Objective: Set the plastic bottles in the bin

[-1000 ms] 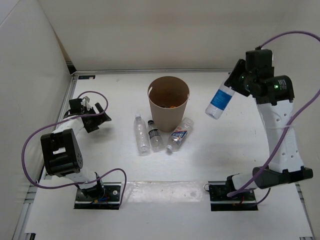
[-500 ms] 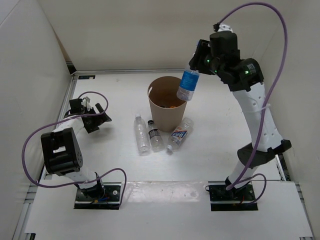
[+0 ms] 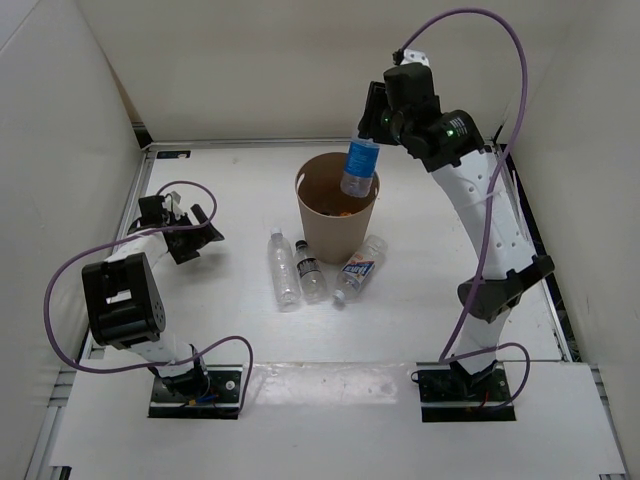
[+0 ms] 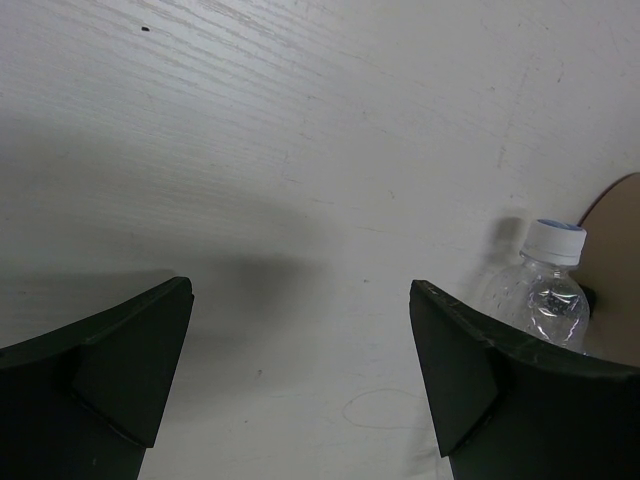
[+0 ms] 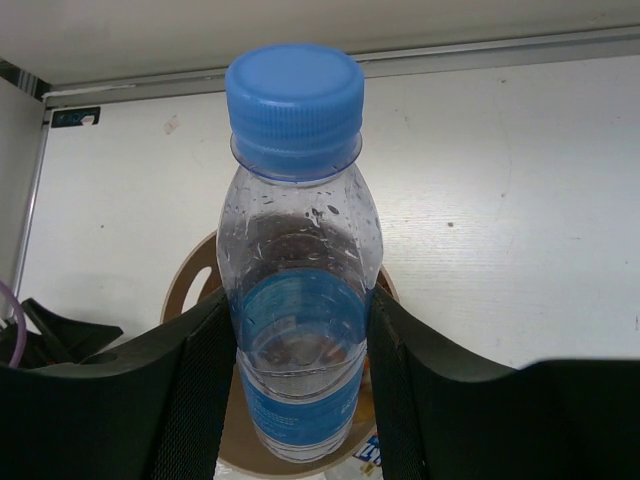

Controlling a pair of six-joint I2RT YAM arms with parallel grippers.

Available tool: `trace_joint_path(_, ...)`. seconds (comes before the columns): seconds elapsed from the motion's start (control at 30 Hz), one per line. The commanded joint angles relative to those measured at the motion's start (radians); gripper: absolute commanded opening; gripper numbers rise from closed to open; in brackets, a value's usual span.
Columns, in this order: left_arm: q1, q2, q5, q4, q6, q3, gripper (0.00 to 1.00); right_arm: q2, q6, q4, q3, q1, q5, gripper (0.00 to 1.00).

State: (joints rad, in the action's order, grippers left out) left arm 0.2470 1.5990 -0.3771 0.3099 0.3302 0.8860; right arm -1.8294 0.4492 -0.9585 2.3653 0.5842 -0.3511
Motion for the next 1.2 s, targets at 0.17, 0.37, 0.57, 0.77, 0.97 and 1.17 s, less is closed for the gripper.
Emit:
trace_joint_path(0.17, 0.003, 0.001, -0.028, -0.012, -0.005, 0.033, 1.00, 0.010, 0.020, 0.018, -0.105, -0.001, -0.118, 0.08)
trace_joint_path(0.37, 0.003, 0.010, -0.036, -0.012, -0.006, 0.036, 1.00, 0.035, -0.013, 0.052, -0.132, 0.054, -0.183, 0.75)
trace_joint_path(0.57, 0.003, 0.007, -0.036, -0.012, -0.006, 0.036, 1.00, 0.061, -0.047, 0.008, 0.004, 0.075, -0.236, 0.90)
trace_joint_path(0.77, 0.002, 0.006, -0.036, -0.008, -0.008, 0.037, 1.00, 0.327, 0.043, -0.045, -0.156, 0.017, -0.278, 0.90)
trace_joint_path(0.97, 0.001, -0.002, -0.036, -0.009, -0.010, 0.033, 1.00, 0.667, 0.196, 0.160, -0.946, -0.392, 0.400, 0.90)
trace_joint_path(1.17, 0.003, -0.001, -0.034, -0.011, -0.008, 0.031, 1.00, 0.717, 0.279, 0.301, -1.290, -0.374, 0.515, 0.90)
